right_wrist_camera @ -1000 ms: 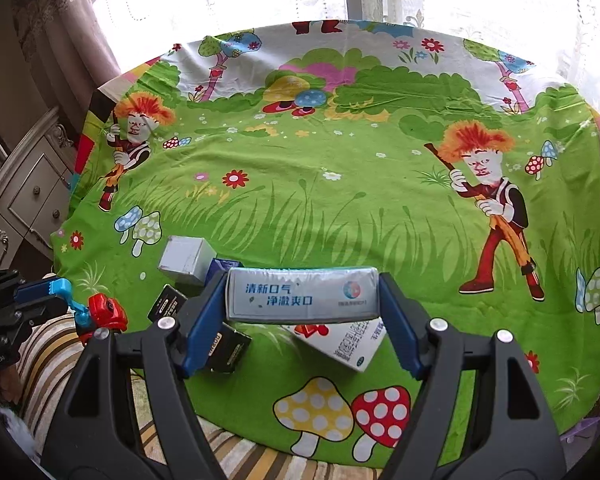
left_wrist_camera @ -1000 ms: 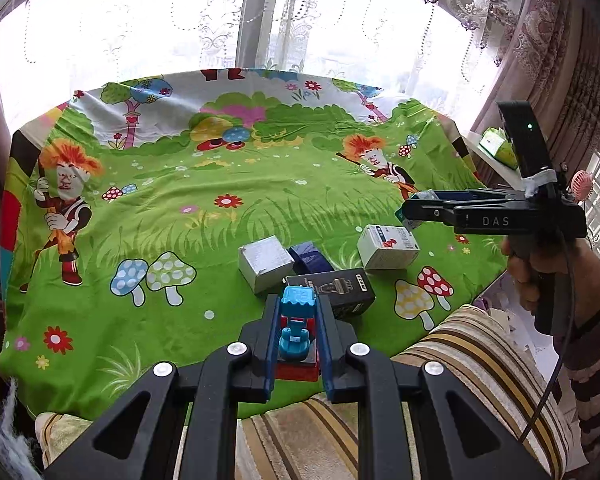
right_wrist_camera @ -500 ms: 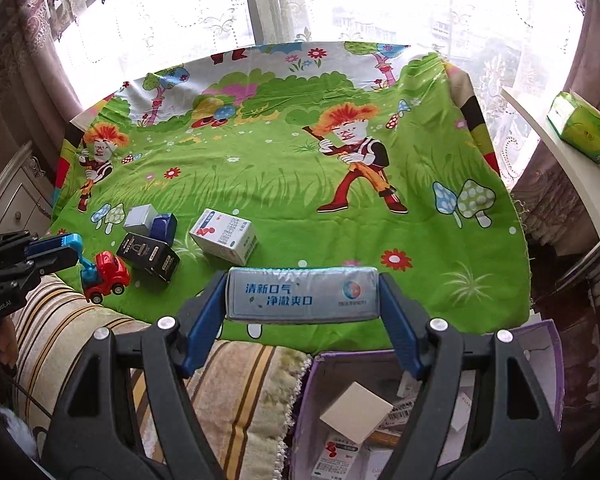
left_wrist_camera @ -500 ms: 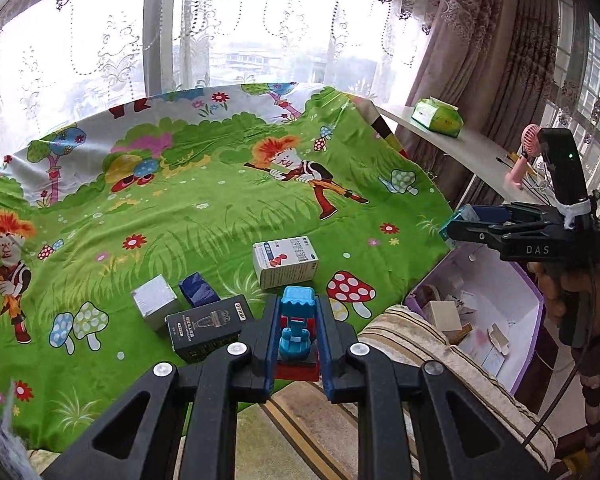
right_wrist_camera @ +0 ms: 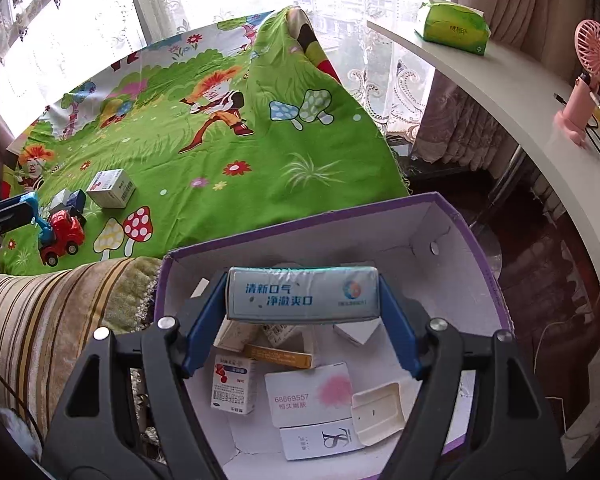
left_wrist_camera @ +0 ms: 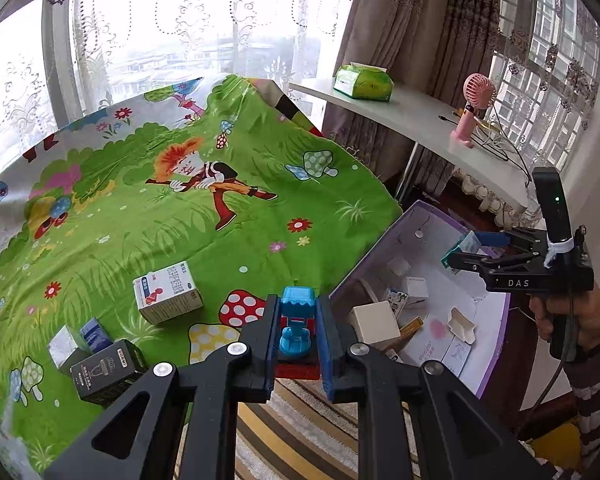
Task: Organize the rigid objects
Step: 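Carry car and mouthwash box into the storage box, open both tools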
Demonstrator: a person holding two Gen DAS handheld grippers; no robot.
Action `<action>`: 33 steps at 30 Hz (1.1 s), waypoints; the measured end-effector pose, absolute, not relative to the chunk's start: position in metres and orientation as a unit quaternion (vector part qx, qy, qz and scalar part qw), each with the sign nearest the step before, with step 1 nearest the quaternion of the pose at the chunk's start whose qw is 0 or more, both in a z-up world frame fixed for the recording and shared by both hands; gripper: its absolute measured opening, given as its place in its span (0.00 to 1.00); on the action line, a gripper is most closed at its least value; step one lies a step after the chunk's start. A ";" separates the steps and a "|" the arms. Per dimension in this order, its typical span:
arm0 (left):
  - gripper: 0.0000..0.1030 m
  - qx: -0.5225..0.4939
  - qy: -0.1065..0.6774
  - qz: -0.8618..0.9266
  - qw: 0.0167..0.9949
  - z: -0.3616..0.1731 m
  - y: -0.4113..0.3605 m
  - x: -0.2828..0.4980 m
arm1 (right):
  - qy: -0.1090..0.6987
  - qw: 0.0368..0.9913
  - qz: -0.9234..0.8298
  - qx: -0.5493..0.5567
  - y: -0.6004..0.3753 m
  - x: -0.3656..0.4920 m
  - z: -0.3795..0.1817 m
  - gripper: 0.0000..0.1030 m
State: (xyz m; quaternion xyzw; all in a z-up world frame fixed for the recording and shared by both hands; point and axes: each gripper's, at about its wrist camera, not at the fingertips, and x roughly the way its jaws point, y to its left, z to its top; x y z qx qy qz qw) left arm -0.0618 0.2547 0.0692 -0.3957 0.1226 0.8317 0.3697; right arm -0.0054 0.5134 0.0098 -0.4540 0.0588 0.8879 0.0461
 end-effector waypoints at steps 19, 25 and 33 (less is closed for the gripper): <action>0.17 -0.410 0.189 0.765 0.458 0.043 0.396 -0.039 | 0.068 0.134 0.856 -0.495 0.588 0.019 -0.050 0.74; 0.18 -0.414 0.214 0.743 0.480 0.027 0.445 -0.030 | 0.043 0.145 0.848 -0.508 0.596 0.019 -0.061 0.74; 0.17 -0.428 0.235 0.716 0.499 -0.001 0.500 -0.025 | 0.043 0.159 0.846 -0.507 0.609 0.040 -0.057 0.82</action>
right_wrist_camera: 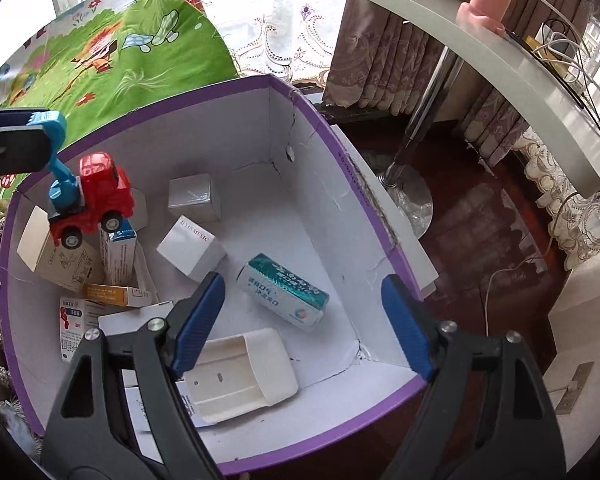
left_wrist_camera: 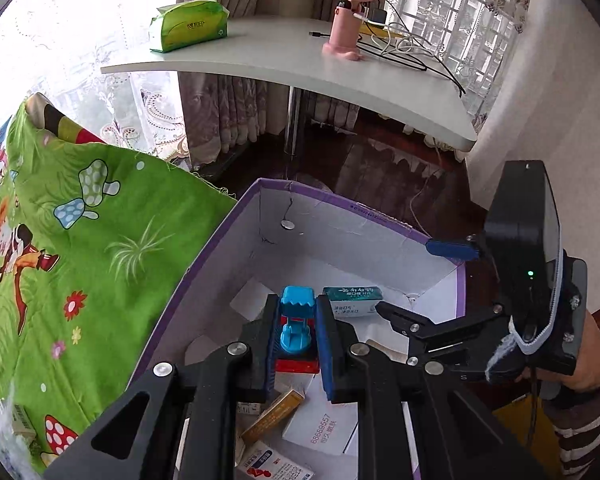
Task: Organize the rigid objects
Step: 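Carry car and mouthwash box into the storage box, open both tools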
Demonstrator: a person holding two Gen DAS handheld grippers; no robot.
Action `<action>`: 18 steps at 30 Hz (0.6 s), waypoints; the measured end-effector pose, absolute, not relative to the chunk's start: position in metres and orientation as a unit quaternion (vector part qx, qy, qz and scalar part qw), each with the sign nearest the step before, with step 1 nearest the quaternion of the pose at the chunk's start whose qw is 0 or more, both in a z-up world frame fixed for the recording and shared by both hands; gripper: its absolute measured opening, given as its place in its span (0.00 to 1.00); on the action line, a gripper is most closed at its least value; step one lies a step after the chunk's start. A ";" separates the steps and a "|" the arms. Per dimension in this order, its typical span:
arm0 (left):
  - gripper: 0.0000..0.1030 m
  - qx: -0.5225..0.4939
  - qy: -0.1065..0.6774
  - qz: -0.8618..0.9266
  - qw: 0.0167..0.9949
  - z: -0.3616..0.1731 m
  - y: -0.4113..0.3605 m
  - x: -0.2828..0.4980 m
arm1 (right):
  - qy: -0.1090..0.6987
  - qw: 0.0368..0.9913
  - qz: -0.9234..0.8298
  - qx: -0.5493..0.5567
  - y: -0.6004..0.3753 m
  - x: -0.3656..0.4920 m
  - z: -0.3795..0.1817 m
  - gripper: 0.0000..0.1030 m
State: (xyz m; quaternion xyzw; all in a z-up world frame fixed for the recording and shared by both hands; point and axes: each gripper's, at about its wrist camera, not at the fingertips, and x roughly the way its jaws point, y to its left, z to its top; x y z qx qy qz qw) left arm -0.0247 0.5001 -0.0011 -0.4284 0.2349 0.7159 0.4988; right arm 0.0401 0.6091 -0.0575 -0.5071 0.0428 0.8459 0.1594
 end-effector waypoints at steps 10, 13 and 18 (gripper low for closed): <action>0.17 -0.452 0.269 0.681 0.510 -0.043 0.540 -0.008 | 0.102 0.175 0.861 -0.466 0.629 0.081 -0.033 0.84; 0.17 -0.457 0.281 0.672 0.511 -0.052 0.543 -0.003 | 0.111 0.188 0.861 -0.460 0.638 0.087 -0.031 0.85; 0.17 -0.471 0.304 0.644 0.521 -0.067 0.546 0.007 | 0.137 0.189 0.861 -0.453 0.650 0.093 -0.030 0.85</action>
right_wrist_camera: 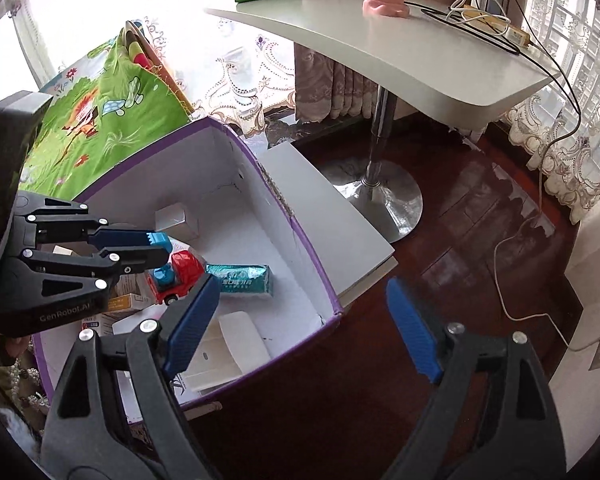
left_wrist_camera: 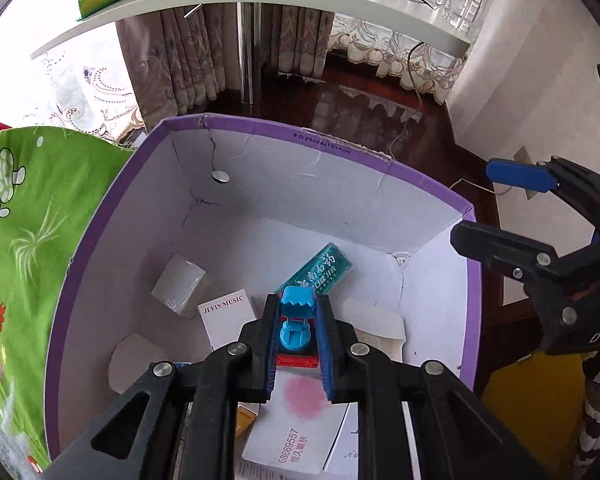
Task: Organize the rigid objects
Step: 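Carry car and mouthwash box into the storage box, open both tools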
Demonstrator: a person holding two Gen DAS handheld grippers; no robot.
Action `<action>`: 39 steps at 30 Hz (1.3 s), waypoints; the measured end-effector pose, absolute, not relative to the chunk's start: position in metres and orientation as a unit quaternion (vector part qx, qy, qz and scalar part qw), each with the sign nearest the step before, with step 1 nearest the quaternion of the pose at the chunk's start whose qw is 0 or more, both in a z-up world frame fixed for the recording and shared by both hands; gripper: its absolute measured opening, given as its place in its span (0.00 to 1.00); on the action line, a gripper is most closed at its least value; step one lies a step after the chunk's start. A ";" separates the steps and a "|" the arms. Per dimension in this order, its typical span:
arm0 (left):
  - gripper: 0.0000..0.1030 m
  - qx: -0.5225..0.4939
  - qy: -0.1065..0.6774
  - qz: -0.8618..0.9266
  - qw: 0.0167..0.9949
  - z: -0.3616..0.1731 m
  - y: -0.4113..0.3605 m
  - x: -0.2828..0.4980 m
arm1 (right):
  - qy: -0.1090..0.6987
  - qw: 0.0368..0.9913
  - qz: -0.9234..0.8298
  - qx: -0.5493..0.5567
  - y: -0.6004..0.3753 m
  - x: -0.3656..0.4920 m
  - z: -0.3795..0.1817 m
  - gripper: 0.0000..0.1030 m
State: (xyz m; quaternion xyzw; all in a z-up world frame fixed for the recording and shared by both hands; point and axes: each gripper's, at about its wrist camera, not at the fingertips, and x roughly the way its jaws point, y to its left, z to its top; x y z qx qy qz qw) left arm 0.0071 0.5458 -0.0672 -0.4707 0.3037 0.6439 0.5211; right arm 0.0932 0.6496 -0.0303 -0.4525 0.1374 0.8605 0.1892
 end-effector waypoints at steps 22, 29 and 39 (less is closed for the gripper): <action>0.17 -0.468 0.331 0.633 0.521 -0.079 0.541 0.017 | 0.150 0.186 0.859 -0.454 0.649 0.095 -0.035 0.85; 0.18 -0.480 0.343 0.626 0.511 -0.093 0.541 0.016 | 0.147 0.185 0.859 -0.455 0.647 0.094 -0.035 0.85; 0.38 -0.491 0.285 0.653 0.501 -0.068 0.516 -0.002 | 0.142 0.184 0.860 -0.455 0.643 0.094 -0.028 0.85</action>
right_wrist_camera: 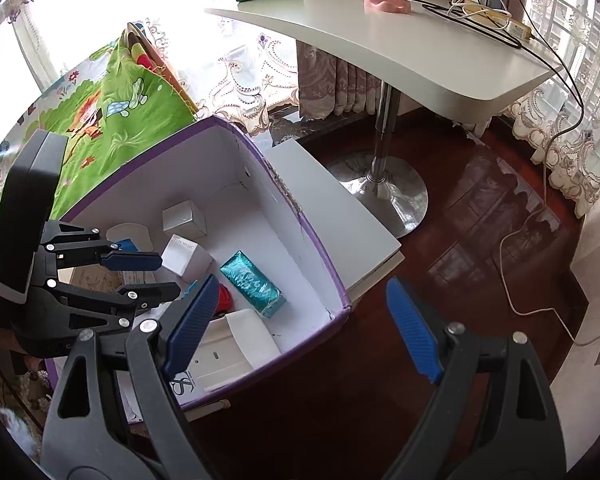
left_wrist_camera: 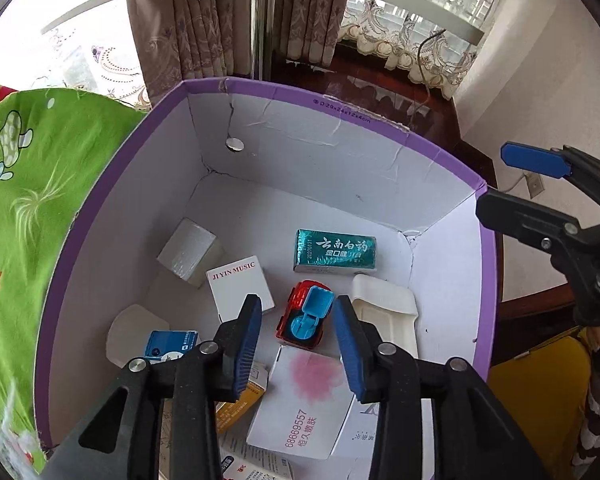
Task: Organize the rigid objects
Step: 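Carry car and mouthwash box into the storage box, open both tools, then move both tools back over the remaining boxes on the bed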
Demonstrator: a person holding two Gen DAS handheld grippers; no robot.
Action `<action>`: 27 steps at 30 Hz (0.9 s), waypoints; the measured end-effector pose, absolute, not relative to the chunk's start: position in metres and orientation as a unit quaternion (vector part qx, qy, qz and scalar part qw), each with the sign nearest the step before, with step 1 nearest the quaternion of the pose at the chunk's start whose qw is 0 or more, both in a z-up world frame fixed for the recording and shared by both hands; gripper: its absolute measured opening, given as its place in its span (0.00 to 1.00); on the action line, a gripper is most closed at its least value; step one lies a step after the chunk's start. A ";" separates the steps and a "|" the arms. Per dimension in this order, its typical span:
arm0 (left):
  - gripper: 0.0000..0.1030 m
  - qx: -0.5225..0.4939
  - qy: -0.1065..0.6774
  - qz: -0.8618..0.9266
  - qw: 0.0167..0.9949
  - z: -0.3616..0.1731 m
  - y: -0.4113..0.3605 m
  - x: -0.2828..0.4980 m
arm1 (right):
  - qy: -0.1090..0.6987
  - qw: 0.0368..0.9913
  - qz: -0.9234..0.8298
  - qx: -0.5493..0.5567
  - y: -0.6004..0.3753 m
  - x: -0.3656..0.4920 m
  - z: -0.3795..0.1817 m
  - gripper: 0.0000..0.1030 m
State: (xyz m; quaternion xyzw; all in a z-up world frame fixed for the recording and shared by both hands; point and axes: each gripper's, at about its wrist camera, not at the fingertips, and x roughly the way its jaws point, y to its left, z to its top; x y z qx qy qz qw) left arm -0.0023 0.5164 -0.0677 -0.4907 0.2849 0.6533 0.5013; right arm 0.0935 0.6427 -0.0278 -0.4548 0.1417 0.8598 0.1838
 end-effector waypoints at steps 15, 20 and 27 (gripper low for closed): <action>0.43 -0.444 0.111 0.761 0.460 0.016 0.404 -0.044 | 0.117 0.119 0.886 -0.434 0.578 0.062 0.011 0.85; 0.51 -0.424 0.078 0.787 0.441 0.033 0.355 -0.055 | 0.090 0.082 0.899 -0.421 0.536 0.044 0.031 0.89; 0.68 -0.413 0.038 0.817 0.400 0.045 0.282 -0.071 | 0.045 0.055 0.916 -0.396 0.479 0.023 0.057 0.96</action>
